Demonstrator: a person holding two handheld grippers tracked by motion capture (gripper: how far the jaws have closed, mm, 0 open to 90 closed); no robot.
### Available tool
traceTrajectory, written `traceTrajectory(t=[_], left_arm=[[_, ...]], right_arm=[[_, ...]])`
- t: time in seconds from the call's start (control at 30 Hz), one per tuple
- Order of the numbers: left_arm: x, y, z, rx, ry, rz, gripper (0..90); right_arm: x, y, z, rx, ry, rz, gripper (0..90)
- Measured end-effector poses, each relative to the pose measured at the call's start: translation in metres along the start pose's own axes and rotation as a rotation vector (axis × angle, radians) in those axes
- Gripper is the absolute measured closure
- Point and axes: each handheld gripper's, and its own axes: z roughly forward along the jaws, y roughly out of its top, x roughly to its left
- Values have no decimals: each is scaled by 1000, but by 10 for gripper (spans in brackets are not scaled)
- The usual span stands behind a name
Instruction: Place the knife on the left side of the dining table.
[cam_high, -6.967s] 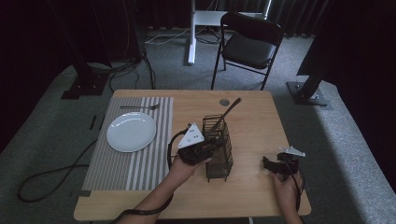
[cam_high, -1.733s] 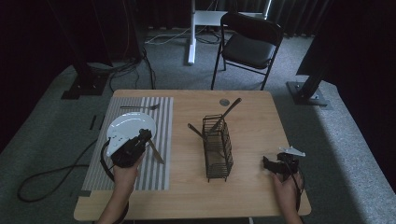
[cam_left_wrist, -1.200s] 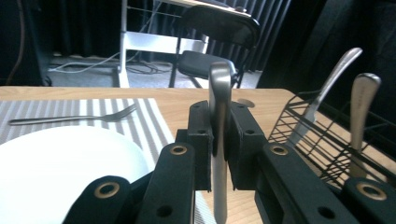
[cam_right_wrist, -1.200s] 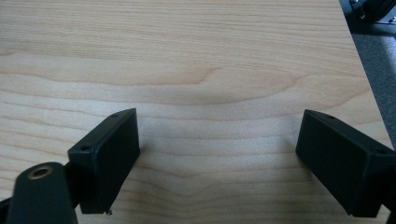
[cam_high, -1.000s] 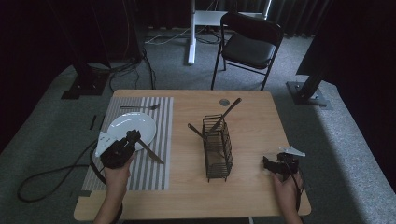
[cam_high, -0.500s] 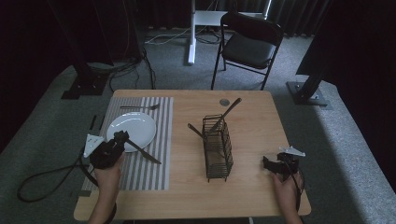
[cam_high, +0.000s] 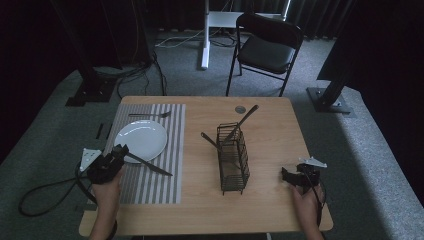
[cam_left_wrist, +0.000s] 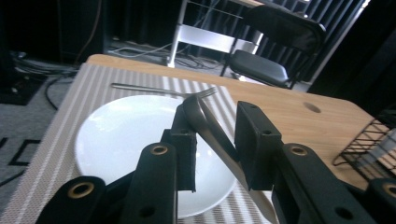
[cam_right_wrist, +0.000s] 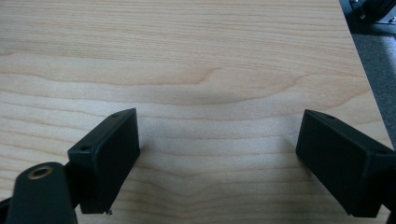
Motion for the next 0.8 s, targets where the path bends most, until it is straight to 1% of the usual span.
traceTrajectory(t=[0.03,0.07,0.13,0.23,0.27,0.37,0.4,0.47,0.53,0.8], left_arm=[[2,-1,0,0,-1,-6,696],[4,-2,0,0,10,-5,690],[7,-3,-1,0,8,-15,686],[11,-5,0,3,17,-16,676],[12,-6,0,6,26,-15,672],[16,-8,1,8,25,-26,664],[18,-9,2,12,29,-30,664],[23,-11,2,22,23,-39,659],[26,-13,3,31,35,-39,645],[40,-22,5,64,51,-58,608]], right_arm=[[0,0,0,0,0,0,128],[0,0,0,0,0,0,128],[0,0,0,0,0,0,128],[0,0,0,0,0,0,129],[0,0,0,0,0,0,128],[0,0,0,0,0,0,128],[0,0,0,0,0,0,128],[0,0,0,0,0,0,129],[0,0,0,0,0,0,128],[0,0,0,0,0,0,128]])
